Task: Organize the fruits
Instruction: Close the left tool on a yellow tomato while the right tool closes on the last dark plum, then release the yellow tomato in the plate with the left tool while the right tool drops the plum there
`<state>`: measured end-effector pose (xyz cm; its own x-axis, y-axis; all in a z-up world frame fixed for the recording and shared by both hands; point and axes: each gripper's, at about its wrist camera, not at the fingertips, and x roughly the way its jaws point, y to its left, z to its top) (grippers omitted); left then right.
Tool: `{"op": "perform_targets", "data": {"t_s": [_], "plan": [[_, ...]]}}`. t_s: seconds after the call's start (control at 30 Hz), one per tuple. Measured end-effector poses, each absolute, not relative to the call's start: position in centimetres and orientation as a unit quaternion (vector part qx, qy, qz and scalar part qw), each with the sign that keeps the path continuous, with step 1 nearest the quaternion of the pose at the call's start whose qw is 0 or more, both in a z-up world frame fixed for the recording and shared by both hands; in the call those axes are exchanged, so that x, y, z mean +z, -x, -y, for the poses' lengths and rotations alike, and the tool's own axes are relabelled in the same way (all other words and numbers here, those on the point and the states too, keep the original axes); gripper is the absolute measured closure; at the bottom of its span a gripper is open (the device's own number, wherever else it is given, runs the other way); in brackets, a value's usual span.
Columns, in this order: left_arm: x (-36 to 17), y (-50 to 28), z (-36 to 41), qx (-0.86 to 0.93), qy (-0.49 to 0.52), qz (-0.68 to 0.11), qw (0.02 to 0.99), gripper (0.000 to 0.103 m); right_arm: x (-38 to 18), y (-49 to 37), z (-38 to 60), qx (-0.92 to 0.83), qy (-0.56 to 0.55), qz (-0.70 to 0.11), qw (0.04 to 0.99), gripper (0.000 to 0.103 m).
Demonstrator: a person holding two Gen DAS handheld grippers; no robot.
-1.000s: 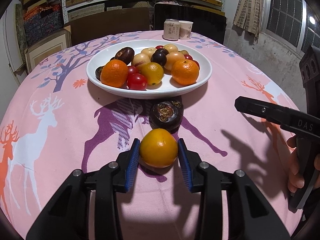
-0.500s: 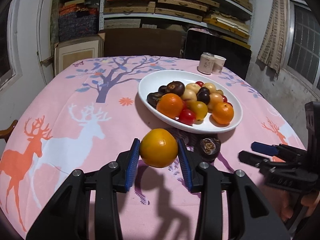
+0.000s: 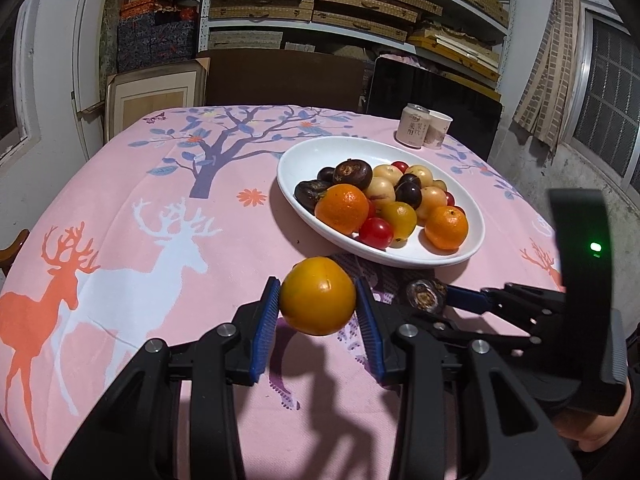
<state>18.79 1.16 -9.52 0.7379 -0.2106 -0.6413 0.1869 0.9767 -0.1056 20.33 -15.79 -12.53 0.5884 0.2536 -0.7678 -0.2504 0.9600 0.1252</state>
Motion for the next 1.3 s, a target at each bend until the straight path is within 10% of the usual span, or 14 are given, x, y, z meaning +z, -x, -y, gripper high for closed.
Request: {"op": "perform_targets", "data": {"t_s": [0.53, 0.9, 1.03, 1.3], "plan": [[-5.8, -21.5, 4.1, -0.159, -0.023, -0.343, 0.926, 0.066, -2.5, -23.2, 25.0, 0.149, -0.091, -0.361, 0.916, 0.056], [-8.4, -28.4, 9.0, -0.183, -0.037, -0.387, 0.903, 0.065, -5.5, -31.6, 24.2, 0.149, -0.110, -0.401, 0.897, 0.055], [-8.2, -27.8, 8.5, -0.171, -0.036, -0.364, 0.915, 0.029, -5.7, -30.9, 24.2, 0.143, -0.104, -0.392, 0.903, 0.043], [-7.5, -22.7, 6.8, -0.159, -0.073, -0.366, 0.914, 0.007, -5.9, -23.8, 25.4, 0.138, -0.112, -0.387, 0.905, 0.027]]}}
